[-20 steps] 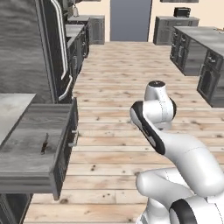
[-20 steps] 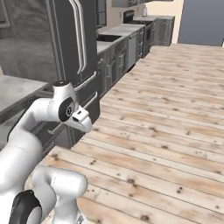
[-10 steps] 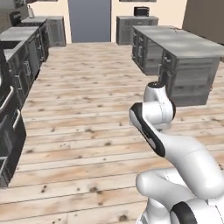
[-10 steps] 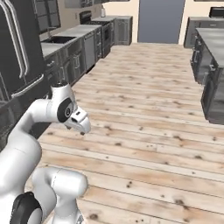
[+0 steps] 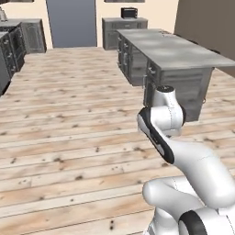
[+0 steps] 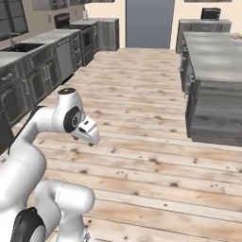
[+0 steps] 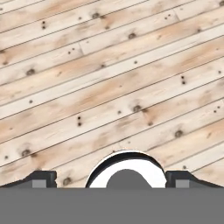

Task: Pick up the metallic utensils from the counter and place them in the open drawer. Make sure not to pick up any wooden utensils.

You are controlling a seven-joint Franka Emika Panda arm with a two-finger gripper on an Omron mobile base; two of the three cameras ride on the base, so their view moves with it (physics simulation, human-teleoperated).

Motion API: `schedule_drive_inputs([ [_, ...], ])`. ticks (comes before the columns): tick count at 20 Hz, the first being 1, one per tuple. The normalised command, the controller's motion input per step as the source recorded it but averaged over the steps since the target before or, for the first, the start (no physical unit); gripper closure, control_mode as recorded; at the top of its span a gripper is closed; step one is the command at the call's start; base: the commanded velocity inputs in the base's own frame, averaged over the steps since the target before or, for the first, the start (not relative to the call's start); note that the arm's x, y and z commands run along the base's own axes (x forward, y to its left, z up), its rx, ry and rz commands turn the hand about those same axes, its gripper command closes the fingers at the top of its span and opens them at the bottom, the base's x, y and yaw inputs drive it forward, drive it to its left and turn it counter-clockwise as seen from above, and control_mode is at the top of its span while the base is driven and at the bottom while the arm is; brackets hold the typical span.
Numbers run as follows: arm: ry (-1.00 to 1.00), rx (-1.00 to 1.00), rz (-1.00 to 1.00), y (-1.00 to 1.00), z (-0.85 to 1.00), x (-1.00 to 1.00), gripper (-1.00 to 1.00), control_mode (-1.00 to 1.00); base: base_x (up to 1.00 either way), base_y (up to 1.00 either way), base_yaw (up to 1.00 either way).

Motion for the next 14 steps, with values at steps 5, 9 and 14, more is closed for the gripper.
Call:
schedule_drive_inputs([
  [5,0.0,0.0,0.0,0.0,0.0,0.0,-1.0,1.0,1.0,-1.0,-0.07],
  [9,0.0,0.0,0.0,0.0,0.0,0.0,-1.0,1.0,0.94,-1.0,-0.1],
  [14,0.0,0.0,0.0,0.0,0.0,0.0,-1.0,1.0,0.83,-1.0,-0.12],
])
